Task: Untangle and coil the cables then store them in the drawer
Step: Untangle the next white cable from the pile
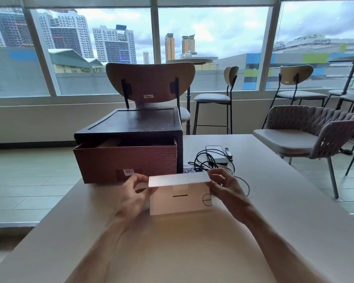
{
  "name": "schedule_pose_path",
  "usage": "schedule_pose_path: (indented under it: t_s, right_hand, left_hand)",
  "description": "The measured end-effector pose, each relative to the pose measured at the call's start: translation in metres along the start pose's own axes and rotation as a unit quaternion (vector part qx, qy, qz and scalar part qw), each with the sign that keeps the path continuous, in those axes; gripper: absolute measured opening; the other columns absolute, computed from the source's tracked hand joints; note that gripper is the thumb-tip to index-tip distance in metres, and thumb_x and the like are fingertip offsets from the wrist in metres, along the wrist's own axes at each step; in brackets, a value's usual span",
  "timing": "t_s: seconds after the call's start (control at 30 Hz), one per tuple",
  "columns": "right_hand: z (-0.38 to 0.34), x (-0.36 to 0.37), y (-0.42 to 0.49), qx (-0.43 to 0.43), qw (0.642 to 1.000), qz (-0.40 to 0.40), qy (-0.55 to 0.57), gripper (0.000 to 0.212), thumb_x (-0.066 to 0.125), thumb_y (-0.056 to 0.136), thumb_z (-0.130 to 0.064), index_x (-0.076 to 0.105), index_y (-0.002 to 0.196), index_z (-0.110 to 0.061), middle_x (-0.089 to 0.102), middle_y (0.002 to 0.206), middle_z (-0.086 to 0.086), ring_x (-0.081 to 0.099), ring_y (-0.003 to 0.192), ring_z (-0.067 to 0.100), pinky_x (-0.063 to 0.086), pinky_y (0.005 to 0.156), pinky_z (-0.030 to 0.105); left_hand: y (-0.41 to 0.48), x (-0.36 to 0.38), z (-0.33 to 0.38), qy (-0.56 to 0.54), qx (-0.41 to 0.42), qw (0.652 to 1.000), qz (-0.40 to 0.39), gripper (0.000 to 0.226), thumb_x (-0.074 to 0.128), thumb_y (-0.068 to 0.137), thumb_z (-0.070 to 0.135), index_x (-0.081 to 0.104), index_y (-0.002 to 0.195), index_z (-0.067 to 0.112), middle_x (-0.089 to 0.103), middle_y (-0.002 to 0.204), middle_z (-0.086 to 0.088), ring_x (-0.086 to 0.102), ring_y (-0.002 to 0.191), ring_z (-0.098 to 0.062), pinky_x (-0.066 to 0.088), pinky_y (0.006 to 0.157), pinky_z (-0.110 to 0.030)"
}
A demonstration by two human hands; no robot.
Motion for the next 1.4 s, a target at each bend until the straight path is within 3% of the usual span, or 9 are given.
schedule_pose_path:
  t_s: [0.17, 0.33, 0.47, 0.63, 0.77, 0.83, 1.0, 1.13, 1.4]
  right_hand:
    - [-0.004, 0.005, -0.005, 0.014, 0.999, -0.030, 0.001, 0.020, 0.059, 0.097, -0.006, 0.065, 0.115, -0.013, 0.071, 0.098, -0.002, 0.068, 0.084, 0.015, 0.056, 0.078, 0.036]
    - [-0.008, 0.012, -0.009, 0.016, 1.000, -0.008, 0.008, 0.027, 0.053, 0.101, -0.006, 0.075, 0.109, -0.020, 0.068, 0.090, 0.002, 0.062, 0.079, 0.017, 0.053, 0.068, 0.032]
    - [-0.017, 0.015, -0.011, 0.042, 0.993, -0.023, 0.107, 0.028, 0.047, 0.103, -0.014, 0.072, 0.115, -0.017, 0.074, 0.098, 0.008, 0.066, 0.081, 0.016, 0.054, 0.066, 0.026]
    - [-0.023, 0.035, -0.008, 0.049, 0.964, -0.039, 0.257, 0.049, 0.061, 0.096, -0.033, 0.050, 0.143, -0.022, 0.066, 0.122, 0.009, 0.064, 0.107, 0.027, 0.049, 0.098, 0.059]
    - [-0.027, 0.042, -0.011, 0.035, 0.969, -0.007, 0.243, 0.066, 0.074, 0.084, -0.035, 0.047, 0.143, -0.025, 0.059, 0.133, 0.017, 0.062, 0.118, 0.036, 0.051, 0.086, 0.069]
    - [-0.030, 0.041, -0.012, 0.028, 0.974, 0.020, 0.224, 0.058, 0.066, 0.085, -0.035, 0.052, 0.138, -0.019, 0.063, 0.127, 0.017, 0.065, 0.113, 0.034, 0.055, 0.080, 0.066]
    - [-0.028, 0.038, -0.008, -0.001, 0.985, 0.107, 0.138, 0.051, 0.067, 0.081, -0.045, 0.060, 0.123, -0.016, 0.069, 0.107, 0.011, 0.070, 0.093, 0.023, 0.059, 0.064, 0.044]
    - [-0.034, 0.050, 0.003, -0.045, 0.987, 0.149, 0.036, 0.050, 0.069, 0.079, -0.048, 0.056, 0.113, -0.013, 0.075, 0.088, 0.008, 0.066, 0.066, 0.011, 0.051, 0.051, 0.029]
    - [-0.080, 0.072, 0.038, -0.140, 0.976, 0.165, 0.005, 0.025, 0.058, 0.097, -0.039, 0.068, 0.100, -0.016, 0.072, 0.073, -0.001, 0.058, 0.052, 0.005, 0.044, 0.046, 0.019]
  left_hand:
    - [-0.003, 0.000, 0.005, -0.004, 0.024, 0.999, -0.039, 0.022, 0.078, 0.081, 0.031, 0.064, 0.096, 0.036, 0.070, 0.105, 0.003, 0.067, 0.100, -0.015, 0.055, 0.084, -0.033]
    - [-0.014, 0.005, 0.016, 0.006, -0.013, 0.988, -0.154, 0.040, 0.077, 0.084, 0.027, 0.061, 0.121, 0.026, 0.068, 0.110, -0.005, 0.069, 0.094, -0.013, 0.055, 0.074, -0.021]
    - [-0.012, 0.008, 0.017, -0.103, -0.073, 0.987, -0.098, 0.044, 0.082, 0.075, 0.026, 0.070, 0.117, 0.026, 0.074, 0.112, -0.006, 0.073, 0.094, -0.020, 0.057, 0.074, -0.028]
    - [-0.015, 0.023, 0.028, -0.285, -0.151, 0.946, -0.001, 0.052, 0.081, 0.069, 0.015, 0.069, 0.120, 0.017, 0.076, 0.104, -0.007, 0.072, 0.072, -0.014, 0.057, 0.054, -0.026]
    - [-0.020, 0.024, 0.038, -0.296, -0.080, 0.951, -0.044, 0.088, 0.096, 0.049, 0.035, 0.063, 0.128, 0.015, 0.077, 0.094, -0.002, 0.072, 0.078, -0.013, 0.059, 0.063, -0.024]
    - [-0.020, 0.024, 0.042, -0.281, -0.041, 0.956, -0.075, 0.090, 0.093, 0.050, 0.046, 0.062, 0.128, 0.016, 0.072, 0.079, 0.007, 0.068, 0.069, -0.004, 0.055, 0.062, -0.018]
    - [-0.013, 0.023, 0.042, -0.159, -0.063, 0.977, -0.123, 0.038, 0.072, 0.084, 0.032, 0.070, 0.120, 0.018, 0.075, 0.112, -0.009, 0.070, 0.097, -0.021, 0.056, 0.095, -0.043]
    - [-0.002, 0.032, 0.054, -0.011, -0.031, 0.977, -0.209, 0.047, 0.078, 0.084, 0.038, 0.061, 0.128, 0.031, 0.072, 0.112, -0.005, 0.071, 0.102, -0.018, 0.059, 0.089, -0.036]
    - [0.044, 0.054, 0.088, -0.057, 0.082, 0.990, -0.103, 0.042, 0.059, 0.100, 0.020, 0.046, 0.139, 0.028, 0.073, 0.092, -0.003, 0.073, 0.076, -0.015, 0.059, 0.063, -0.030]
Point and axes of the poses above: each hand's wrist, its own y-axis towards the middle knuckle, its own x-axis out of the palm, z = x × y, the point moved 1 cm from there along y, towards the middle knuckle
